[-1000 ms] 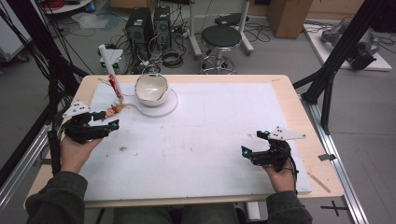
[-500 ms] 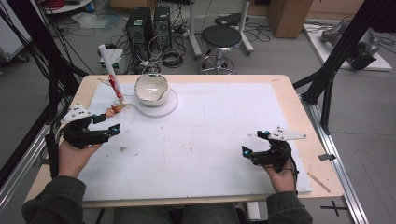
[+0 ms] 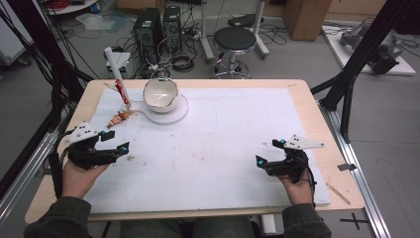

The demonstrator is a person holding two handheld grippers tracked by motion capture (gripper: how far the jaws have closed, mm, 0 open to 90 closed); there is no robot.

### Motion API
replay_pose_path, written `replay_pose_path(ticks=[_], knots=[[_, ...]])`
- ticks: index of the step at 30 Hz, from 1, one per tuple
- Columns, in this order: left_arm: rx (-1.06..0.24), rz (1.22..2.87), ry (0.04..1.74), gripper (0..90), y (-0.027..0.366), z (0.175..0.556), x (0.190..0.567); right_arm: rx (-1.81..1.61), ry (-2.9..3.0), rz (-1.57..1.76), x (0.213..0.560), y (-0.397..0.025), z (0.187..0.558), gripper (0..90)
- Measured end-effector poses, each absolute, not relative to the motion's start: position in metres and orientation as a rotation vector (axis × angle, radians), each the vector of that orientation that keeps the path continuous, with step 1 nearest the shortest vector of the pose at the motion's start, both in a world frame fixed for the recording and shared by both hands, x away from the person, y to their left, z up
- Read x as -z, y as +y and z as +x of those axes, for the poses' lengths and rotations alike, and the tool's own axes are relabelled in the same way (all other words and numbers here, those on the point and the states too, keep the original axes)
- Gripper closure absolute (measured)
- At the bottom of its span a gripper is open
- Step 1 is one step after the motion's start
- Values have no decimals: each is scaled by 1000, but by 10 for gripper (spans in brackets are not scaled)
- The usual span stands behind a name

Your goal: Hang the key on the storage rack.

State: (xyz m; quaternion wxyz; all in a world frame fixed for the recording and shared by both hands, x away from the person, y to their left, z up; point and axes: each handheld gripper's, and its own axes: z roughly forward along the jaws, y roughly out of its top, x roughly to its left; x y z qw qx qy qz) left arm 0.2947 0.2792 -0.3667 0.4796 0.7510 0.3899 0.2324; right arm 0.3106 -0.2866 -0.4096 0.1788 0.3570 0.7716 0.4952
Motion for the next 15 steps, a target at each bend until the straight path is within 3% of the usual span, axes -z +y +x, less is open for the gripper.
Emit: replay_pose_path(ticks=[15], knots=[[-594, 1846, 934, 288, 276, 272, 375, -1396, 2178, 1008, 410, -289, 309, 71]])
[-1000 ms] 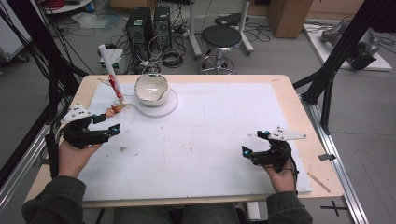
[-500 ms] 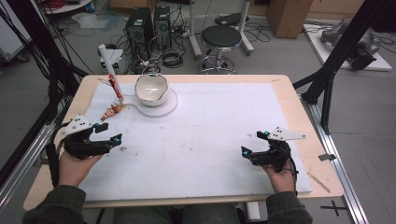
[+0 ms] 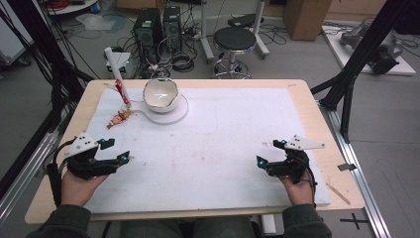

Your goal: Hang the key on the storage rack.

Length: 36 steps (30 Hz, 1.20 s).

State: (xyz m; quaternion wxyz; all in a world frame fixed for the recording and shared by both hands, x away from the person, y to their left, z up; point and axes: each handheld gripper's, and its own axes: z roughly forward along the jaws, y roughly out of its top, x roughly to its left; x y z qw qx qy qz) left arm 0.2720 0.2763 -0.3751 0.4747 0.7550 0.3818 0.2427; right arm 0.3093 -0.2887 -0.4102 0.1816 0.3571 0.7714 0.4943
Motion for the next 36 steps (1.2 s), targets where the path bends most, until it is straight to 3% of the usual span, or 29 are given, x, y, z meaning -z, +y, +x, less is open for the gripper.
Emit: replay_pose_path(ticks=[36], knots=[[-603, 1820, 931, 262, 286, 231, 394, -1351, 2241, 967, 418, -279, 309, 71]])
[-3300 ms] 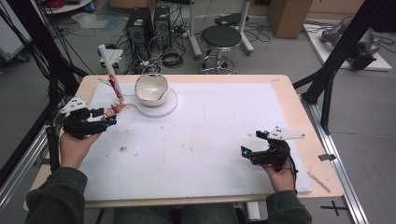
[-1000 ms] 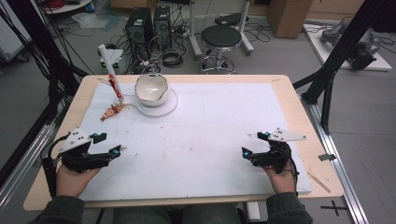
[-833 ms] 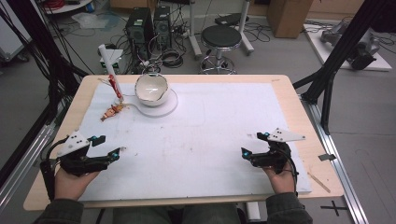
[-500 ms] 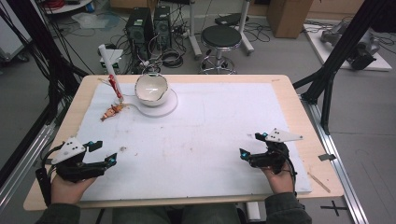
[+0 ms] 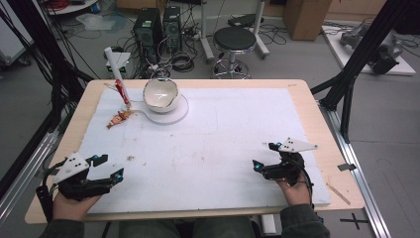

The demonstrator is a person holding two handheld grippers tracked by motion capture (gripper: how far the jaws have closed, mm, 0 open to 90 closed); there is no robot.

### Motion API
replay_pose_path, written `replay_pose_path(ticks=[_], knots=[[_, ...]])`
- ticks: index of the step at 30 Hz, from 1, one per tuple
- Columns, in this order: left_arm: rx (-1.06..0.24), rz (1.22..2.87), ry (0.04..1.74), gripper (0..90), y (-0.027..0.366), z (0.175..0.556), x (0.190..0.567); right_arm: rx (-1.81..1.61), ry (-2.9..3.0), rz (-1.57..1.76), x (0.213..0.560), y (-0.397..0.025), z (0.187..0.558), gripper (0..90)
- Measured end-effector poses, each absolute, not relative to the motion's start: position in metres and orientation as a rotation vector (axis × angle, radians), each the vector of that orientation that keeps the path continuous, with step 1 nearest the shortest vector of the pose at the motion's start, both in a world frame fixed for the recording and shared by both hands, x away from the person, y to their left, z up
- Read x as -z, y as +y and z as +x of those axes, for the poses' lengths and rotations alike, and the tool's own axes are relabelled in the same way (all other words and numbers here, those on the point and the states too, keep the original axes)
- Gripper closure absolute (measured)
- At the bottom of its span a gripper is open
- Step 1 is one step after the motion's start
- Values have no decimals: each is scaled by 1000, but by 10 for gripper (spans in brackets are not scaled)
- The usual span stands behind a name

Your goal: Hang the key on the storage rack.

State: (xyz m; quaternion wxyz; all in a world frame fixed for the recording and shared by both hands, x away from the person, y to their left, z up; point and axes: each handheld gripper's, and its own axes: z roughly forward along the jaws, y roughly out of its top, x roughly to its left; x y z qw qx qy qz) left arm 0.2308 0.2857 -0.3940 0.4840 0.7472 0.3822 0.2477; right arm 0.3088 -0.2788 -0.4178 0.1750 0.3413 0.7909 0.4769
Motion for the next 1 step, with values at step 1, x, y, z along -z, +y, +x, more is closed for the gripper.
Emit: replay_pose_path(ticks=[1], knots=[[-609, 1818, 928, 262, 285, 231, 394, -1351, 2237, 969, 418, -279, 309, 71]])
